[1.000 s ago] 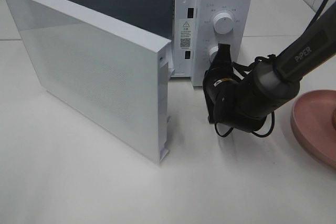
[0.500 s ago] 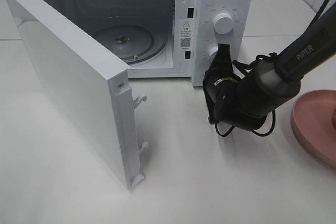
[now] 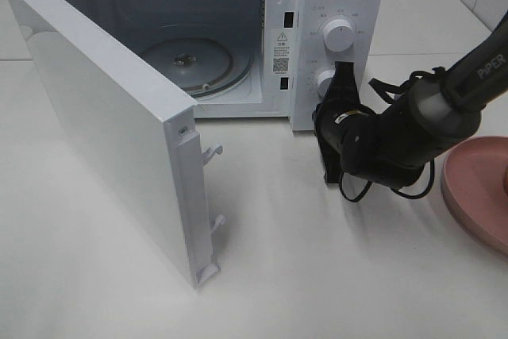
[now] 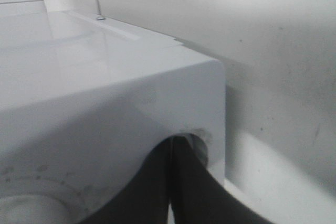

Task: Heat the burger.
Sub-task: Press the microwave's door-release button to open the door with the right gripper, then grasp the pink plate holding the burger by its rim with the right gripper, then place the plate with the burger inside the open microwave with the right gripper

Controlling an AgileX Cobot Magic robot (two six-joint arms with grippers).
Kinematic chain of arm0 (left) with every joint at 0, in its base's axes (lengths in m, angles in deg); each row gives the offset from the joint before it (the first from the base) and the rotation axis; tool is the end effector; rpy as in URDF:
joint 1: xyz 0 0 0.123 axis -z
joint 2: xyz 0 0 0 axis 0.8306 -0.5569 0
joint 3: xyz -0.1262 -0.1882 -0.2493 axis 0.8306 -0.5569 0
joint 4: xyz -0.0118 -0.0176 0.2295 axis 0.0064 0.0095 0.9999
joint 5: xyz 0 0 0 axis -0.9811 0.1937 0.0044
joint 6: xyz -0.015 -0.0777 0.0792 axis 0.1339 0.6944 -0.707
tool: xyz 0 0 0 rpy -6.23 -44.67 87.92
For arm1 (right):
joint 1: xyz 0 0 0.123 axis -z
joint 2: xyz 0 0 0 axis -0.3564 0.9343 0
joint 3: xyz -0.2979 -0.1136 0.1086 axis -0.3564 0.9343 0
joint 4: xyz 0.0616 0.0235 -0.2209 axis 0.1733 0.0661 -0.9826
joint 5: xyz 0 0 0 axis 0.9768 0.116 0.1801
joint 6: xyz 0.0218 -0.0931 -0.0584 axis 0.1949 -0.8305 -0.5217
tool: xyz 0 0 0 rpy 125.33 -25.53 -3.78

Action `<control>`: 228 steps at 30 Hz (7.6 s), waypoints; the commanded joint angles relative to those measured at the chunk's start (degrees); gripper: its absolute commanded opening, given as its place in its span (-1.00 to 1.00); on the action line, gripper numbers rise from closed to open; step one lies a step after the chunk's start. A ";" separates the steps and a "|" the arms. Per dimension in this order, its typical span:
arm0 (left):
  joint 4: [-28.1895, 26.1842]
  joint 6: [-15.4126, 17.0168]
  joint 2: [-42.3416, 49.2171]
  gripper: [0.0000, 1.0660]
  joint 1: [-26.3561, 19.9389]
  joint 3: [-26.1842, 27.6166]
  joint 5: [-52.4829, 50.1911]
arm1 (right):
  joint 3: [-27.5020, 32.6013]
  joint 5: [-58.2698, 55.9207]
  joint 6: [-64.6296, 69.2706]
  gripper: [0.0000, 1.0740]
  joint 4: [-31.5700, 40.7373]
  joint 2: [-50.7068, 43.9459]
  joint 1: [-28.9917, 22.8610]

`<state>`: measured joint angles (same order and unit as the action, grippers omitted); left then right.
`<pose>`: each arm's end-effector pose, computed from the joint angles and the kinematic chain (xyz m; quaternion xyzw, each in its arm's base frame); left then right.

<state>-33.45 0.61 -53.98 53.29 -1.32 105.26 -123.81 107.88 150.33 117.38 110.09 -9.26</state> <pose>-0.0573 -0.0209 0.2607 0.0262 0.8421 -0.0525 0.5362 0.3868 0.1618 0.1425 0.6256 0.5506 0.4045 0.3767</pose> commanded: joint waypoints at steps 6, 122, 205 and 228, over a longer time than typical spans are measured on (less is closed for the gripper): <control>-0.23 0.29 0.97 0.87 0.06 -0.11 -0.17 | 3.95 -1.60 -0.17 -1.00 -3.44 -4.47 0.63; -0.23 0.29 0.97 0.87 0.06 -0.11 -0.17 | 8.88 -70.30 -75.34 0.30 -47.61 -21.37 26.64; -0.23 0.29 0.97 0.87 0.06 -0.11 -0.17 | 9.57 -97.92 -45.15 -1.00 -78.61 -33.40 -3.27; -0.23 0.29 0.97 0.87 0.06 -0.11 -0.17 | 17.88 -101.59 -45.21 -1.00 -78.38 -44.23 -16.21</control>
<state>-33.45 0.61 -53.98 53.29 -1.32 105.26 -106.22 8.53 105.30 42.10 66.61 -25.07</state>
